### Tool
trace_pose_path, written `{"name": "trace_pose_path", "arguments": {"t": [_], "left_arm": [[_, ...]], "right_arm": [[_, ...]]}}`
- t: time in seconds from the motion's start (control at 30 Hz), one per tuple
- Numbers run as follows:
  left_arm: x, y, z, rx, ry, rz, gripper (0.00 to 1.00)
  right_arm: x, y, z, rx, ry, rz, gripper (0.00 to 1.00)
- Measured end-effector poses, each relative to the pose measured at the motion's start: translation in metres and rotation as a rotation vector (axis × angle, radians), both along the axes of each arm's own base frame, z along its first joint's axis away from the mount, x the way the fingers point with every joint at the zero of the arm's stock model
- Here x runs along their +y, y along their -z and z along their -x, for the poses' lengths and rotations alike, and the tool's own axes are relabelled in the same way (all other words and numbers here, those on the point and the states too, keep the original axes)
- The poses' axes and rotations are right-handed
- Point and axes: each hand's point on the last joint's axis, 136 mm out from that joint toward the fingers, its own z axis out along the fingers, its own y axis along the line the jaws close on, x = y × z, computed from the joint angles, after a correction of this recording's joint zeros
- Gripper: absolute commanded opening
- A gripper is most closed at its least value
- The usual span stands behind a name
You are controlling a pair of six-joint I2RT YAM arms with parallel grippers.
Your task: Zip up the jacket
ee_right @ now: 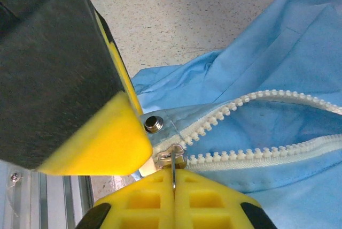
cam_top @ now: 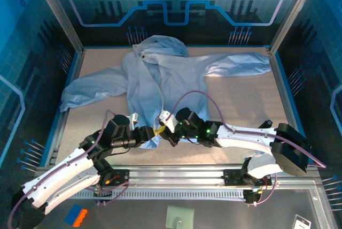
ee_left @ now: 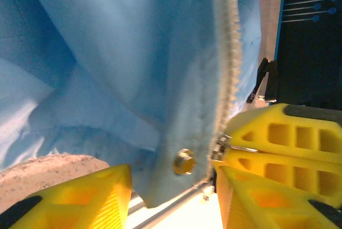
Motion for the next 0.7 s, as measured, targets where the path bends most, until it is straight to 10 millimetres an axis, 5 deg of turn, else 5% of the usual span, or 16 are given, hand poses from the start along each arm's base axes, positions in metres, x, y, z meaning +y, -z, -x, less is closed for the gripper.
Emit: {"name": "trace_pose_path", "arguments": {"t": [0.23, 0.4, 0.7], "left_arm": [[-0.004, -0.001, -0.007, -0.002, -0.071, 0.099, 0.33], [-0.008, -0.003, -0.010, -0.006, -0.087, 0.134, 0.00], [-0.004, -0.018, -0.010, -0.059, -0.020, 0.010, 0.00]], "right_arm": [[0.000, 0.004, 0.000, 0.017, 0.008, 0.004, 0.00], [0.000, 0.007, -0.001, 0.028, 0.014, 0.013, 0.00], [0.002, -0.008, -0.005, 0.062, 0.008, 0.034, 0.00]]}}
